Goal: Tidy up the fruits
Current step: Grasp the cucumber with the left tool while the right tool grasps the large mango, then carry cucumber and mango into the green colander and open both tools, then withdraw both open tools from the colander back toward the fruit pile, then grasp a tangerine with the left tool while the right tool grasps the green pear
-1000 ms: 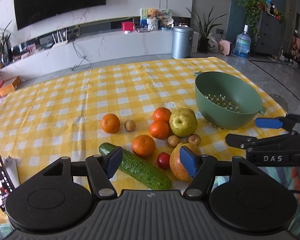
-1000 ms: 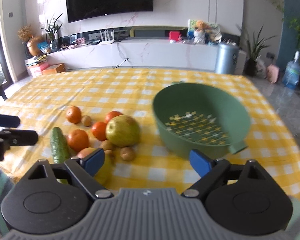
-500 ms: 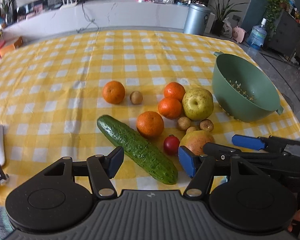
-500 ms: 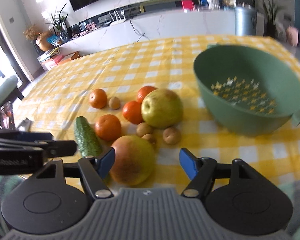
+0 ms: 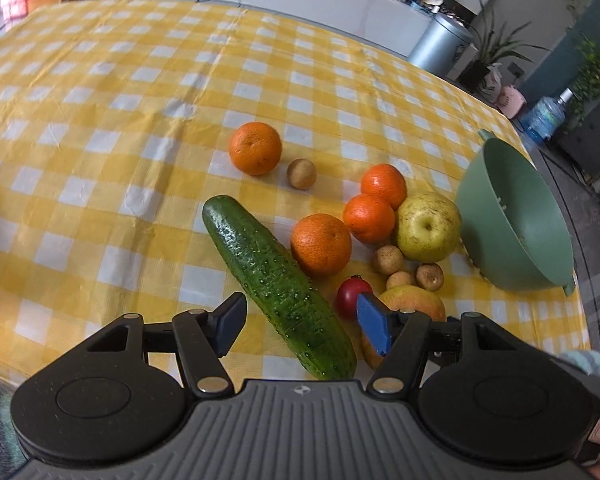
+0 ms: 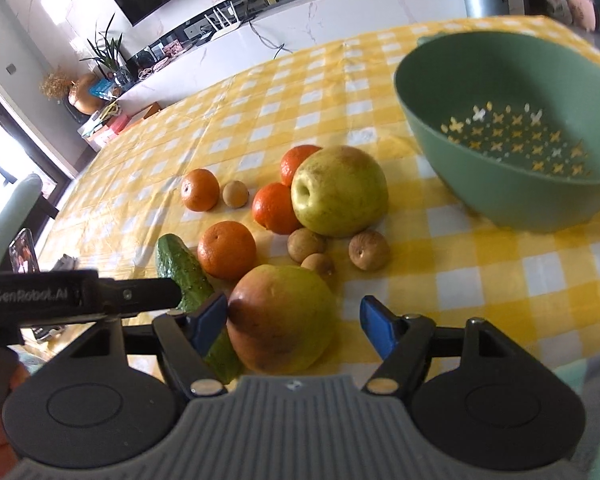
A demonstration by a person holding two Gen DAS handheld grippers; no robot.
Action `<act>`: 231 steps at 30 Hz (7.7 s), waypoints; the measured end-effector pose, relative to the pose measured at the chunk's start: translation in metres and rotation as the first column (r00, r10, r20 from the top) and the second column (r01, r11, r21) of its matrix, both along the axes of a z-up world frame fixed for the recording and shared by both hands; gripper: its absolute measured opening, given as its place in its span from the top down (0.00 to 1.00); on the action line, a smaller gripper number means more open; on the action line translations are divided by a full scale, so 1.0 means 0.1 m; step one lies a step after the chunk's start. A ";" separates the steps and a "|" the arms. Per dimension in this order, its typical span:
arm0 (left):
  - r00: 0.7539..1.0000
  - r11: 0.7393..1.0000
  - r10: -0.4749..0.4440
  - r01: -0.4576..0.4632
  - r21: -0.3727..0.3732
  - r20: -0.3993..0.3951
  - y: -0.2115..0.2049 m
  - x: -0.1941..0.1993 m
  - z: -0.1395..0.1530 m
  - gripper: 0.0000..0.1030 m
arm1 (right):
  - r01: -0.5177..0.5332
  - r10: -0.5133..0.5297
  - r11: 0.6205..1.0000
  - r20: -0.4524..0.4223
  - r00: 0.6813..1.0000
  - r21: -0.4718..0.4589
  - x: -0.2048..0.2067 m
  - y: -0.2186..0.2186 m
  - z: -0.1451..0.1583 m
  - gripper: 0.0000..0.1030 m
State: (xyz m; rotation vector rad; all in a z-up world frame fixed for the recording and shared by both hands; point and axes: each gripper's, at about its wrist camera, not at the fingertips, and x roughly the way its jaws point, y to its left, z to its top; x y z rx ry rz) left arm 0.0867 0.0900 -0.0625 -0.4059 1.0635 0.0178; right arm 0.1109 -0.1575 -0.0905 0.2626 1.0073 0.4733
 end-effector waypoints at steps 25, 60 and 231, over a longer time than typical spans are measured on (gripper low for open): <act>0.993 0.999 0.012 -0.006 0.053 -0.119 -0.06 0.16 -0.20 0.53 | -0.056 0.056 0.998 -0.008 0.998 0.014 -0.06 -0.06 -0.09 0.40; 0.999 0.990 0.026 -0.020 0.141 -0.042 -0.20 0.07 -0.07 0.56 | -0.075 0.074 0.997 0.050 0.996 0.005 -0.11 -0.09 -0.14 0.40; 0.892 0.878 -0.452 0.446 0.173 -0.008 -0.21 0.62 -0.18 0.41 | 0.105 -0.095 0.993 0.144 0.985 -0.060 0.43 0.13 0.03 0.33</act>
